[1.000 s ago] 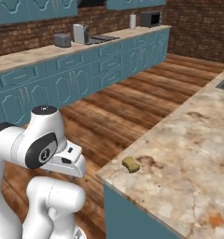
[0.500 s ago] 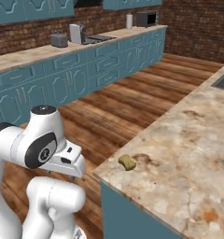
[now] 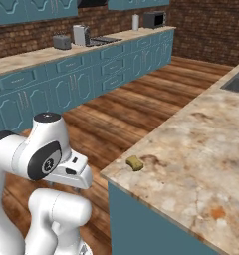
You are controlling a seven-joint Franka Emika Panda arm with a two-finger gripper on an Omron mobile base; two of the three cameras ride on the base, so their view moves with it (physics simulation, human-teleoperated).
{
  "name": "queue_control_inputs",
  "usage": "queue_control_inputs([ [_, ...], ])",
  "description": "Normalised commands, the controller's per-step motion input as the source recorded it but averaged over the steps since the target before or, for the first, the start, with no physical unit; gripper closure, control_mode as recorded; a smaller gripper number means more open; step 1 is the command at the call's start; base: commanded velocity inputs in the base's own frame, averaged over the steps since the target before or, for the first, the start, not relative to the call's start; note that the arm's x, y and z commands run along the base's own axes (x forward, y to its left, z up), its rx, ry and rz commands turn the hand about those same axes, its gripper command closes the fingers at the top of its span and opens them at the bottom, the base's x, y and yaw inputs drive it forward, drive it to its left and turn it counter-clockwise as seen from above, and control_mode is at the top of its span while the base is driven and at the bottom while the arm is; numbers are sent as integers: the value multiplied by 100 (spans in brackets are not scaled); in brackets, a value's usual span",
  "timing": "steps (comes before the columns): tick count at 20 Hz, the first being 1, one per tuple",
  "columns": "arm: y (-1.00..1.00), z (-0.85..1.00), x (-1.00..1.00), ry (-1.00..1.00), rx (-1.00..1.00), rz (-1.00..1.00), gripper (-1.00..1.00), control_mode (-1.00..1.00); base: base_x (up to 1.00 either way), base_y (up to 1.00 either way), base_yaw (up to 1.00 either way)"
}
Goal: Place the sponge inside the microwave to prepare for sanitizing.
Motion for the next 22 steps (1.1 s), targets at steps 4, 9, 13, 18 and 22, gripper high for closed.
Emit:
queue_control_inputs([
  [4, 0, 0, 0, 0, 0, 0, -100, 100, 2, 0, 0],
  [9, 0, 0, 0, 0, 0, 0, -100, 100, 0, 0, 0],
  [13, -6, 48, 0, -18, -8, 2, -100, -100, -2, 0, 0],
  [18, -10, 86, -2, -16, -14, 4, -100, -100, 0, 0, 0],
  [22, -44, 36, 41, -8, -1, 6, -100, -100, 0, 0, 0],
])
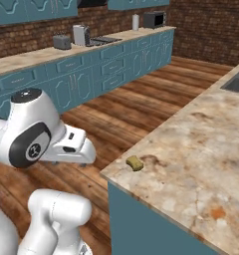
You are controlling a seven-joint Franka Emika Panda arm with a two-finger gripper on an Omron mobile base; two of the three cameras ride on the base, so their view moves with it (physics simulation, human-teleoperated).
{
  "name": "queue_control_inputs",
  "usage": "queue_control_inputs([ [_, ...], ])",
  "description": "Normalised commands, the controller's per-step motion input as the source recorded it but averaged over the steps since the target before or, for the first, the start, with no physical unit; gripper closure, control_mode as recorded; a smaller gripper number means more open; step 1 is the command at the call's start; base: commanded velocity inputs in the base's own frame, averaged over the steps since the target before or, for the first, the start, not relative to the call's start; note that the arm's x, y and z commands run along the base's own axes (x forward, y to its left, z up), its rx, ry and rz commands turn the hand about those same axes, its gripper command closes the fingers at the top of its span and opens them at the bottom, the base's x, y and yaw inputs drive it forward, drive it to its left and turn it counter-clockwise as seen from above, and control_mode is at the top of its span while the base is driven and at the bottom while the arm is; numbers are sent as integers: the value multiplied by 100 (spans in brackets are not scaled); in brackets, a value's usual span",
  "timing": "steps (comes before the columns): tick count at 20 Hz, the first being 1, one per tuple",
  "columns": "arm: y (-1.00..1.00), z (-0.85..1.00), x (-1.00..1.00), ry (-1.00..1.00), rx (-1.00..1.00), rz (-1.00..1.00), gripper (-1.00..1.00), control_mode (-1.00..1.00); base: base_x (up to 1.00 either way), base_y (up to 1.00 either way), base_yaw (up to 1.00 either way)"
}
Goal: Place the sponge inside the microwave to prepare for sanitizing.
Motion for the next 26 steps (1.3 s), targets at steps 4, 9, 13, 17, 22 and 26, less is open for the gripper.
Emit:
queue_control_inputs([
  [4, -79, -8, 77, 0, 9, 12, -100, -100, 0, 0, 0],
  [9, -38, -31, 69, 0, 1, 16, -100, -100, 0, 0, 0],
  [13, -15, -47, 70, -1, -7, 12, -100, -100, 0, 0, 0],
  [17, -24, -39, 50, -6, -1, 6, -100, -100, 0, 0, 0],
  [22, -25, -40, 71, 2, -1, 0, -100, -100, 0, 0, 0],
  [26, -2, -27, 59, 8, -3, 0, -100, -100, 0, 0, 0],
])
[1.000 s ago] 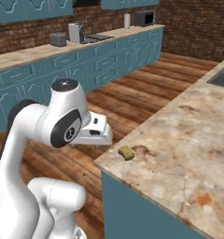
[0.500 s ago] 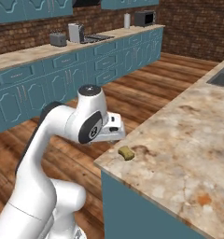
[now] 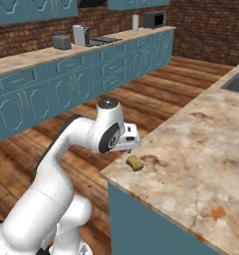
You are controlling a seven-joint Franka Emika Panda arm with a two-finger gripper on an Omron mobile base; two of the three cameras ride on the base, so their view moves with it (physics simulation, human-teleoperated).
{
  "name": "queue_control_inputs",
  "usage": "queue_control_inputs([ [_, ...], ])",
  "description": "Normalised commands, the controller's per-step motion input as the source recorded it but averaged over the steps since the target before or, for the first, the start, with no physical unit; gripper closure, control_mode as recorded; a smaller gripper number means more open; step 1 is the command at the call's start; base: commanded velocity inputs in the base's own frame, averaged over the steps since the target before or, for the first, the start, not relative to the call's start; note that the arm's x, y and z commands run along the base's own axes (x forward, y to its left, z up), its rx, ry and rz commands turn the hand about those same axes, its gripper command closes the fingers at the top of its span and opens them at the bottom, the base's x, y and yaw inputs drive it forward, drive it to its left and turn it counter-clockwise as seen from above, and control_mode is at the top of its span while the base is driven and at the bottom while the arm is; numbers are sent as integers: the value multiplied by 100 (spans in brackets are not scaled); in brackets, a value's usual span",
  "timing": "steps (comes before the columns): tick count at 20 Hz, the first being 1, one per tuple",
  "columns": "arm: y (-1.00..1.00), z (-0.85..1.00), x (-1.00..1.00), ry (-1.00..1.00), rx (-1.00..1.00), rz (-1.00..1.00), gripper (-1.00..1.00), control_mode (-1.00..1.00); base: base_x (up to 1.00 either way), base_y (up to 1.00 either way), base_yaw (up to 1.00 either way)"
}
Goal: Place the sponge inside the microwave to prepare for sanitizing.
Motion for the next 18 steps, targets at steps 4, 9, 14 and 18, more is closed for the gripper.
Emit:
queue_control_inputs([
  [4, 0, -24, 45, 2, 0, 2, -100, -100, 0, 0, 0],
  [9, -7, -51, 36, 4, 0, 0, -100, -100, 0, 0, 0],
  [14, -19, -54, 21, 0, 0, 0, -100, -100, 0, 0, 0],
  [18, -12, -23, 33, 0, -1, 2, -100, -100, 0, 0, 0],
])
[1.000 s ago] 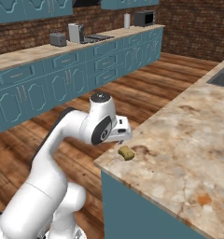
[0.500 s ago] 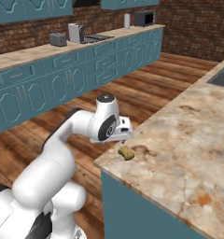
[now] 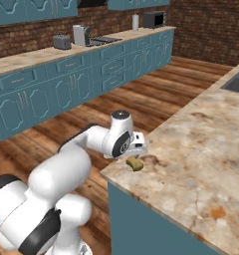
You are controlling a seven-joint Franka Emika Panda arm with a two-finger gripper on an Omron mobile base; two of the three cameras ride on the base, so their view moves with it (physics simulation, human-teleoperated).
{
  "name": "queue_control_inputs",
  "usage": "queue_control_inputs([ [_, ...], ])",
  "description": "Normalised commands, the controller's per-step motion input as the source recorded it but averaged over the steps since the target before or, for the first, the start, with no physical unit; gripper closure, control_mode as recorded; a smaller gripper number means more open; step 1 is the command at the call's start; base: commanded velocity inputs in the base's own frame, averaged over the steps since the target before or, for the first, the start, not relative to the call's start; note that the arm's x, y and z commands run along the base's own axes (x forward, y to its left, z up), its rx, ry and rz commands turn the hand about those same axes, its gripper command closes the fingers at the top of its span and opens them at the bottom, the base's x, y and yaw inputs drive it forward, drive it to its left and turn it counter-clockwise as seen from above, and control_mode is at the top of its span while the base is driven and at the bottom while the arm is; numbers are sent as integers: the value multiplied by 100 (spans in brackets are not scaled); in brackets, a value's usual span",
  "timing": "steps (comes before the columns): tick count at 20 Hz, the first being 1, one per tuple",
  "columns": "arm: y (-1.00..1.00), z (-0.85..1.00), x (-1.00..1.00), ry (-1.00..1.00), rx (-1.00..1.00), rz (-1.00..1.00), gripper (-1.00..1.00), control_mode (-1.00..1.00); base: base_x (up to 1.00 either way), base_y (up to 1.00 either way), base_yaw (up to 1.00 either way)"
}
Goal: Place the sponge inside the microwave to prepare for sanitizing.
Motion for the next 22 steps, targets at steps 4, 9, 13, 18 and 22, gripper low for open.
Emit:
queue_control_inputs([
  [4, -6, -15, 42, 0, -1, 6, -100, -100, 0, 0, 0],
  [9, -4, -12, 24, 2, -2, 5, -100, -100, 0, 0, 0],
  [13, -8, -18, 20, 0, -1, 2, -100, -100, 0, 0, 0],
  [18, -4, -31, 32, 0, 0, 3, -100, -100, 0, 0, 0],
  [22, -8, -34, 26, 0, 0, 2, -100, -100, 0, 0, 0],
])
